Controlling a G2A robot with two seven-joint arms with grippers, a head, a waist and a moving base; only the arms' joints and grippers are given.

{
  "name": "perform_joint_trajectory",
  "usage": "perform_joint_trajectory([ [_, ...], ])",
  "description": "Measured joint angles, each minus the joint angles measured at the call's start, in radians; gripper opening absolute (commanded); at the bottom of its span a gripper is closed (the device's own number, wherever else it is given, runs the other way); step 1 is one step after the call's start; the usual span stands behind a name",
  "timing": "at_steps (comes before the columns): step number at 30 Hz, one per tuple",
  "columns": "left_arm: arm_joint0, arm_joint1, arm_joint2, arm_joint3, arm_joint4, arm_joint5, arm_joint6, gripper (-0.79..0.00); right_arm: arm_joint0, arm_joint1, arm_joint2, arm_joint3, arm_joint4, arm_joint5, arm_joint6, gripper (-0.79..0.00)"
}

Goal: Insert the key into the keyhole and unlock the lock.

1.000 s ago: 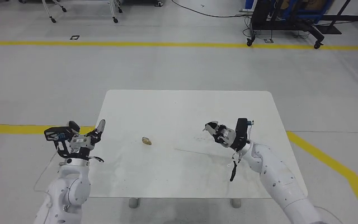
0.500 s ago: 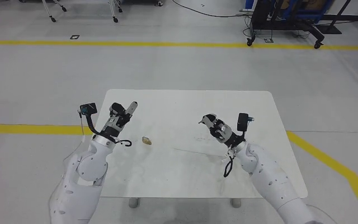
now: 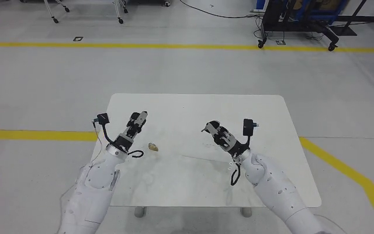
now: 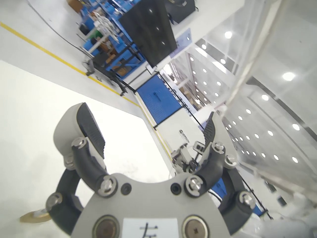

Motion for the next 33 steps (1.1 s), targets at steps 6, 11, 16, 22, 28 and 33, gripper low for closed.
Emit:
perform_joint_trajectory([
  [6,-0.029,0.003,0.062,0.044,-0.292,-0.162,-0.233,0.0,-0.006,0.008,0.019,-0.096,0.158,0.055,0.186,-0.785],
  [11,-0.056,0.004,0.123,0.061,-0.522,-0.162,-0.43,0.0,-0.024,0.008,0.016,-0.155,0.252,0.075,0.263,-0.785],
  [16,-0.095,-0.001,0.164,0.102,-0.462,-0.158,-0.467,0.0,-0.017,-0.004,-0.015,-0.133,0.311,0.089,0.295,-0.785],
  [22,-0.114,-0.009,0.199,0.113,-0.282,-0.156,-0.382,-0.271,-0.002,-0.019,-0.05,-0.089,0.373,0.072,0.326,-0.785],
  [28,-0.128,-0.012,0.213,0.131,-0.217,-0.14,-0.338,-0.425,0.008,-0.03,-0.068,-0.051,0.454,0.049,0.35,-0.785],
  [33,-0.14,-0.016,0.235,0.142,-0.187,-0.122,-0.325,-0.446,0.019,-0.042,-0.083,-0.022,0.499,0.044,0.364,-0.785],
])
